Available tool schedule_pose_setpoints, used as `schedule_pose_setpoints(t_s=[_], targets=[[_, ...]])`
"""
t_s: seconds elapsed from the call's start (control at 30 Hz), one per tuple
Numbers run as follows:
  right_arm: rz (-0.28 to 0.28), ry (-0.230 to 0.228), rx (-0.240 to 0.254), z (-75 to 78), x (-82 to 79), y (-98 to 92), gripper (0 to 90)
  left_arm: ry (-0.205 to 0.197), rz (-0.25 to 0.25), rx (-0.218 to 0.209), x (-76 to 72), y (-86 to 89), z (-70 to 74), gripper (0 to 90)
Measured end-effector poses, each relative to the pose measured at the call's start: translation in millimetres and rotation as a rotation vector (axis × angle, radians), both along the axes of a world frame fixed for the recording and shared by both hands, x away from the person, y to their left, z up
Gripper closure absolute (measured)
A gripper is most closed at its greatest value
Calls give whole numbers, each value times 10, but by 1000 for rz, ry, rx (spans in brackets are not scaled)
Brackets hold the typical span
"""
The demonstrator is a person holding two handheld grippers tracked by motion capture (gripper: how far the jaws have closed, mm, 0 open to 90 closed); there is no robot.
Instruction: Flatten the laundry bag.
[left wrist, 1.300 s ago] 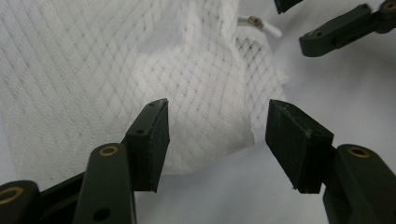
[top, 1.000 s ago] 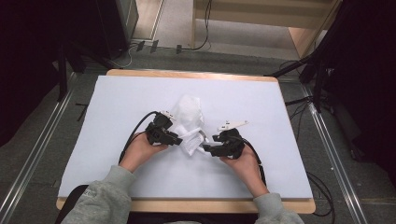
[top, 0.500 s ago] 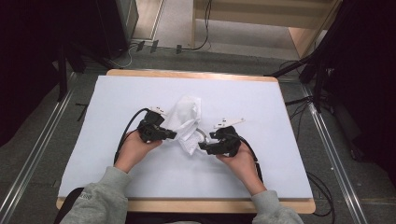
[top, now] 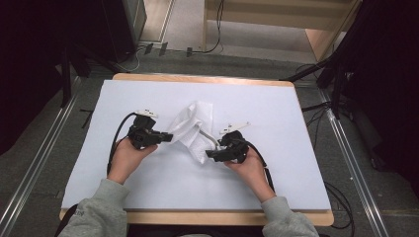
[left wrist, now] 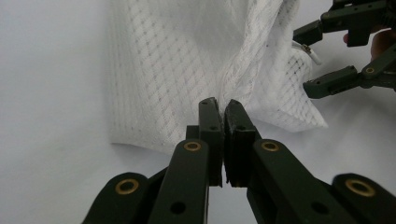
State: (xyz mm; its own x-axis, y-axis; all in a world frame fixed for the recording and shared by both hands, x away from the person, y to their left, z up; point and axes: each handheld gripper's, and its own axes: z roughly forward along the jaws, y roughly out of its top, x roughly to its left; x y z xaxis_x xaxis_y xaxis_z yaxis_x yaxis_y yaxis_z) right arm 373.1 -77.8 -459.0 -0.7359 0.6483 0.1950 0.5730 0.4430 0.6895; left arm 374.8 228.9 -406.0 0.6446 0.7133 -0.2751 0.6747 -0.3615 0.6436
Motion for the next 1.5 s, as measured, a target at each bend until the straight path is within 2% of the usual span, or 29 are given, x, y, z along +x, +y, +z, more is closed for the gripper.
schedule_pose_setpoints(t_s=[0.03, 0.13, 0.23, 0.27, 0.33, 0.4, 0.57, 0.8, 0.9, 1.0, 1.13, 1.3, 1.5], targets=[[0, 13, -3, -5, 9, 13, 379, -2, 19, -8, -6, 67, 8, 885], [6, 7, -6, -6, 21, 21, 420, 1, 37, -15, -12, 134, 13, 885], [12, 2, -16, 14, 31, 19, 528, 2, 60, -27, -22, 240, 22, 884], [12, 2, -16, 14, 31, 19, 528, 4, 67, -32, -27, 267, 24, 884], [21, 2, -16, 16, 43, 27, 584, 1, 79, -39, -36, 314, 27, 884], [21, 10, -16, 18, 43, 34, 596, 5, 98, -55, -47, 380, 29, 884], [38, -4, -31, 33, 55, 71, 626, 9, 127, -70, -67, 507, 31, 884], [50, 16, -18, 91, 103, 69, 739, 26, 186, -97, -91, 734, 5, 881], [54, 24, -15, 115, 116, 68, 763, 41, 222, -111, -97, 856, -29, 880], [55, 20, -19, 135, 128, 59, 767, 50, 237, -115, -92, 920, -54, 880], [41, 17, -3, 185, 153, -40, 770, 88, 273, -139, -48, 1061, -148, 880], [36, -1, 19, 283, 120, -138, 771, 123, 289, -153, 23, 1120, -244, 880], [70, -27, 26, 359, 14, -164, 770, 150, 295, -148, 85, 1123, -320, 877]])
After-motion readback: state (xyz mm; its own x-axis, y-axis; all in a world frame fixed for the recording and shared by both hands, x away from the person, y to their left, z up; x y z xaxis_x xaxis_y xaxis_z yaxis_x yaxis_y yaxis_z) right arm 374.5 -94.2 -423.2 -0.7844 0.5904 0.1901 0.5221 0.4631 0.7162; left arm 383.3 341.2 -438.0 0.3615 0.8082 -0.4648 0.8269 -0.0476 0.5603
